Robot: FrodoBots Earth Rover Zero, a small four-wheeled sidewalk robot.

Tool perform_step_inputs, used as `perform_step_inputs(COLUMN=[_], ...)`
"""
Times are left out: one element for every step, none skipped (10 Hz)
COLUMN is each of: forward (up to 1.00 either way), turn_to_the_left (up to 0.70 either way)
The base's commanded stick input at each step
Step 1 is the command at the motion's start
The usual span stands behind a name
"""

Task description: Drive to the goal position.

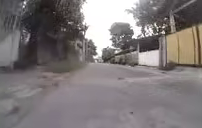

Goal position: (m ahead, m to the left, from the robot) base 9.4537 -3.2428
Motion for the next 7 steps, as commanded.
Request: perform_step_inputs(forward=[1.0,1.0,1.0,1.0,1.0,1.0,1.0], turn_to_the_left=[0.0,0.0,0.0,0.0,0.0,0.0,0.0])
